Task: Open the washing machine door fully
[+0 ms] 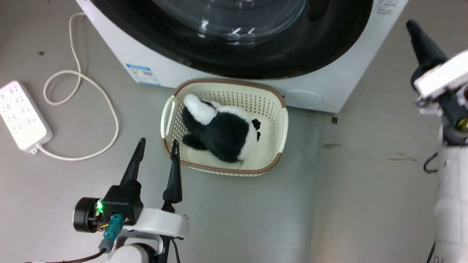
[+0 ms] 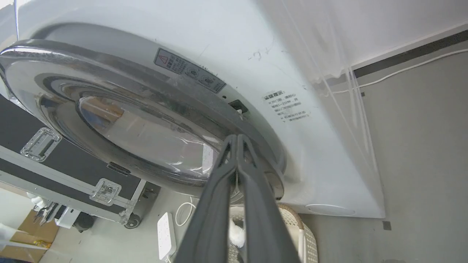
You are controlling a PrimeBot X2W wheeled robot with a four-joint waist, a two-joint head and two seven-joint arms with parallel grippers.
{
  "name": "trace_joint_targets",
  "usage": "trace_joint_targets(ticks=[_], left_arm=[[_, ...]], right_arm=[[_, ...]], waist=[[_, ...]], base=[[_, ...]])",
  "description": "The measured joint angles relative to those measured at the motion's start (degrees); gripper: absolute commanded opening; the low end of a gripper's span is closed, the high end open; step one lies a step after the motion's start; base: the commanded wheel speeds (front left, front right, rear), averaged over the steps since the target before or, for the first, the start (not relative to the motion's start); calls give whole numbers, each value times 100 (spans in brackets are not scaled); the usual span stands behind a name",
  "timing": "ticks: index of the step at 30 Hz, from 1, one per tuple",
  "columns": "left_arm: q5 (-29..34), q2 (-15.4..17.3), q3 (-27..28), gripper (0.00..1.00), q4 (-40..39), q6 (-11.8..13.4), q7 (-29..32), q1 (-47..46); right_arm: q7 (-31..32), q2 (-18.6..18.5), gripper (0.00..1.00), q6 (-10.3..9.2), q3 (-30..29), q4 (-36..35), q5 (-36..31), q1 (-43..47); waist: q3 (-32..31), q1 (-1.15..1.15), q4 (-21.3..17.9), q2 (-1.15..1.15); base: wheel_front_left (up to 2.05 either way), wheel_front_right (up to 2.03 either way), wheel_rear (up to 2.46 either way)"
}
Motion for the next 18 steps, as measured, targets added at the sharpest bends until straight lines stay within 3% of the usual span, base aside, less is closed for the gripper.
trace_joint_targets(ticks=[18], left_arm=[[-151, 0, -352, 100, -67, 169, -211, -376]], right_arm=[[1384, 83, 0, -1, -1117, 1755, 557, -2200]], waist=[[668, 0, 341, 0]], base=[[0, 0, 0]])
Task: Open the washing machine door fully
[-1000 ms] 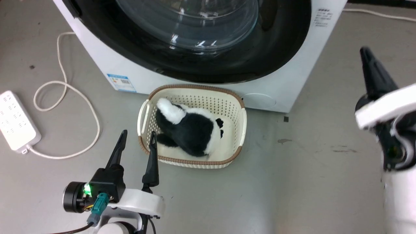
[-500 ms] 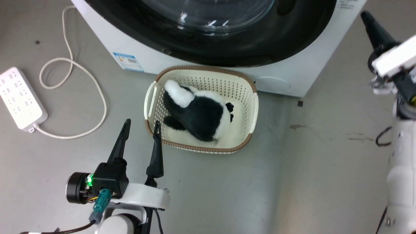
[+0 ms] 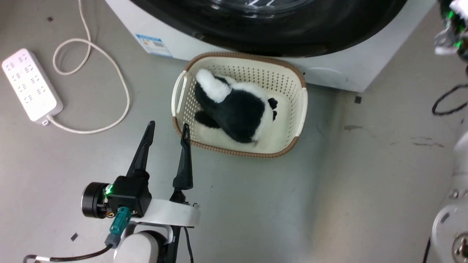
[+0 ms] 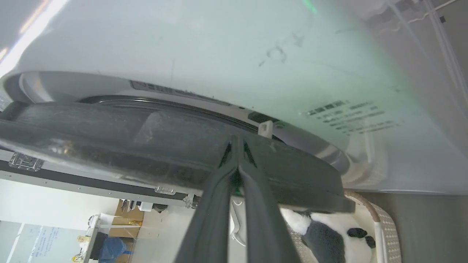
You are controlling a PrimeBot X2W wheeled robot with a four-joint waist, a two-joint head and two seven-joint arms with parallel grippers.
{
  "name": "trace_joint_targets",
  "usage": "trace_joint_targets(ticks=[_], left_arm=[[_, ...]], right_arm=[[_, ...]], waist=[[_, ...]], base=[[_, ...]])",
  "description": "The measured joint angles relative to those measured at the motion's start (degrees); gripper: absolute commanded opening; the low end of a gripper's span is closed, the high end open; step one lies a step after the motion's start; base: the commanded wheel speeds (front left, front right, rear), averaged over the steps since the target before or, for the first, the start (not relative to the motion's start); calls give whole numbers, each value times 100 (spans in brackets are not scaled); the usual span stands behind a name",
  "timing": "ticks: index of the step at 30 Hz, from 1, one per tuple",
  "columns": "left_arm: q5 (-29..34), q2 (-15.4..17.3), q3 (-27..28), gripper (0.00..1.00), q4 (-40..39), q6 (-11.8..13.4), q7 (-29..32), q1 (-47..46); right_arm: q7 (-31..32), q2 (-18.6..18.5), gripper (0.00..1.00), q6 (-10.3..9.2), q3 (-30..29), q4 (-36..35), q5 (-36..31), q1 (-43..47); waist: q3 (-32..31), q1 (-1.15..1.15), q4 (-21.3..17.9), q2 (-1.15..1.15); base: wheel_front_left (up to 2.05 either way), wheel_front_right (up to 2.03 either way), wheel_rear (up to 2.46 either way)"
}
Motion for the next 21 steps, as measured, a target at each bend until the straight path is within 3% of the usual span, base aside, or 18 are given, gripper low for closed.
trace_joint_targets(ticks=[11, 21], left_arm=[[-99, 0, -176, 100, -15, 130, -145, -186], [-202, 0, -309, 100, 51, 197, -255, -199]], right_arm=[[647, -81, 0, -1, -532, 482, 87, -715], [1421, -67, 0, -9, -725, 524, 283, -412]], waist=[[268, 0, 167, 0], [4, 0, 155, 0]], base=[[0, 0, 0], [0, 0, 0]])
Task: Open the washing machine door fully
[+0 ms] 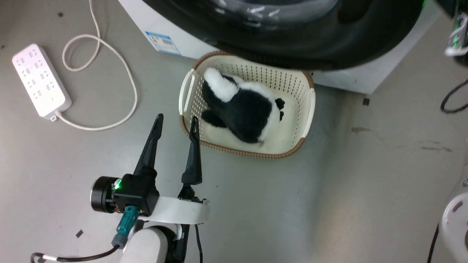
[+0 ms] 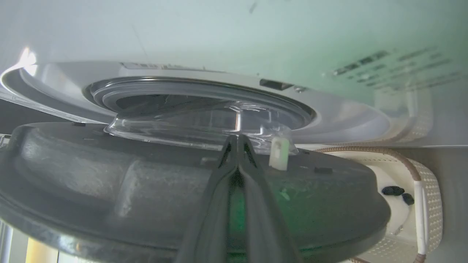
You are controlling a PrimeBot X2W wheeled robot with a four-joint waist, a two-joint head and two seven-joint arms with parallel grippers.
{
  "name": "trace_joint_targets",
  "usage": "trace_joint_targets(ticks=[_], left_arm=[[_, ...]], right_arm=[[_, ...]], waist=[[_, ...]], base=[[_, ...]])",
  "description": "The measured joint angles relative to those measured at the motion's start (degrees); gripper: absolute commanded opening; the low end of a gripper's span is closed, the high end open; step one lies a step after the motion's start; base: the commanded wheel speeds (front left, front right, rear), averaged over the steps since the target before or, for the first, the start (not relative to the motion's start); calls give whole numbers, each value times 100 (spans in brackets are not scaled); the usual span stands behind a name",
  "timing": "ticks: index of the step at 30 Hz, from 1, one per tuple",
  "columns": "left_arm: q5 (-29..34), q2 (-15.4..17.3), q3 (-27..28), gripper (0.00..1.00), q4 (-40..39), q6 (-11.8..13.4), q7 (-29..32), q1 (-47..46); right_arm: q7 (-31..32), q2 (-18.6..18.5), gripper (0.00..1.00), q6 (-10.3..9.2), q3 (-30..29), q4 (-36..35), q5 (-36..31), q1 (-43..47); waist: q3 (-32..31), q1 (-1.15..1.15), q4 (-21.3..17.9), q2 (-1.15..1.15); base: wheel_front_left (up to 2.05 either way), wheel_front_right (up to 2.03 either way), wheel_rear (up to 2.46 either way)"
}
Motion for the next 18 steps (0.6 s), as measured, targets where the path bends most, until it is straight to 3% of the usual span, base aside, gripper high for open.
trace_joint_targets(ticks=[4, 8, 15, 18], left_arm=[[-5, 0, -29, 100, 65, 0, -46, 11], [-3, 0, -8, 100, 159, -7, -89, 112], [47, 0, 138, 100, 227, -87, -89, 508], [113, 1, 216, 100, 235, -159, -89, 687]], right_arm=[[331, 69, 0, 0, -53, -122, 279, 344], [586, 107, 0, 0, -107, -134, 973, 642], [576, 100, 0, 0, 760, -198, 1777, 1538], [494, 114, 0, 0, 1495, -341, 2275, 2060]], waist=[[-212, 0, -18, 0], [-480, 0, -24, 0], [-950, -1, -66, 0], [-1200, -2, -108, 0]], base=[[0, 0, 0], [0, 0, 0], [0, 0, 0], [0, 0, 0]])
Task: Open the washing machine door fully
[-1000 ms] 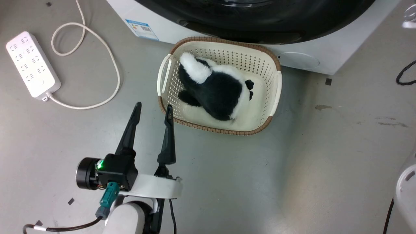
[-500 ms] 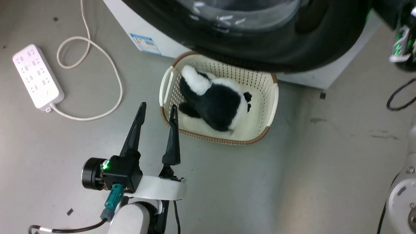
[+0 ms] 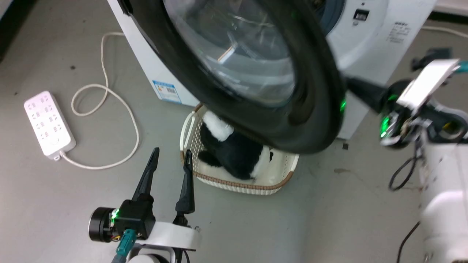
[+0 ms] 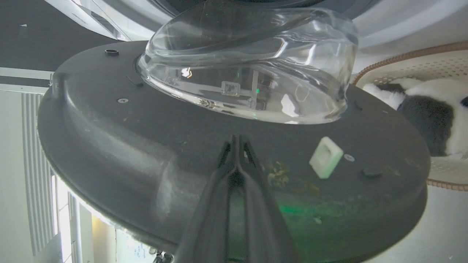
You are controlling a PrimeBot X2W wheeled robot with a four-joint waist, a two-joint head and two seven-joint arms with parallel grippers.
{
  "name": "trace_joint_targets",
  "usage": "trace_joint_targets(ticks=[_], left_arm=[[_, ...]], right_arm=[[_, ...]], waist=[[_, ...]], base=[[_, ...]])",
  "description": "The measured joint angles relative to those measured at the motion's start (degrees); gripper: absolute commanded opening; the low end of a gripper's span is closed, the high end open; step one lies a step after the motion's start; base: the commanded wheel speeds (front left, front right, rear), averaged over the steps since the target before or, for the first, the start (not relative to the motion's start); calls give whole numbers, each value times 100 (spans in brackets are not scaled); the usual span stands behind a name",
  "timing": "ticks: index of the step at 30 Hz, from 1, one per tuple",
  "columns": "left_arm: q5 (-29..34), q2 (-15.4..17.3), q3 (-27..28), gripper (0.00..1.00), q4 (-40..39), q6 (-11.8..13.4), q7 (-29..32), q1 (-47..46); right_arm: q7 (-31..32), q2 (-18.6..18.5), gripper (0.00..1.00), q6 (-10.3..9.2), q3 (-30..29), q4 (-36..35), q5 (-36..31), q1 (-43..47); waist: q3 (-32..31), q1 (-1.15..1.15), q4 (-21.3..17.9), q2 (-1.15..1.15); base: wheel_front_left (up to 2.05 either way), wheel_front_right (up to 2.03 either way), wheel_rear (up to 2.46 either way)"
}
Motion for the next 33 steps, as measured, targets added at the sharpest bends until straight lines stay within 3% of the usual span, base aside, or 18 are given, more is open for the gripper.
trace_joint_targets(ticks=[15, 23, 24, 29, 33], left_arm=[[68, -1, 37, 100, 25, -116, 0, 351], [99, -1, -7, 100, 34, -157, 0, 407], [99, -1, -10, 100, 35, -168, 0, 407], [103, -1, 64, 100, 36, -197, 0, 409], [149, -2, 223, 100, 27, -271, 0, 410]], right_arm=[[-632, 18, 0, 0, 2590, -1128, 1723, 1717], [-1048, 41, 0, 0, 3253, -1653, 1786, 2091], [-1171, 44, 100, 0, 3199, -1653, 1788, 2111], [-1667, -20, 100, 0, 2967, -1728, 1492, 2166], [-2861, -534, 100, 0, 2689, -2236, 366, 2204]], waist=[[-448, 1, 20, 0], [-481, 1, 37, 0], [-497, 2, 30, 0], [-593, 1, -32, 0], [-738, 2, -178, 0]], base=[[0, 0, 0], [0, 0, 0], [0, 0, 0], [0, 0, 0], [0, 0, 0]])
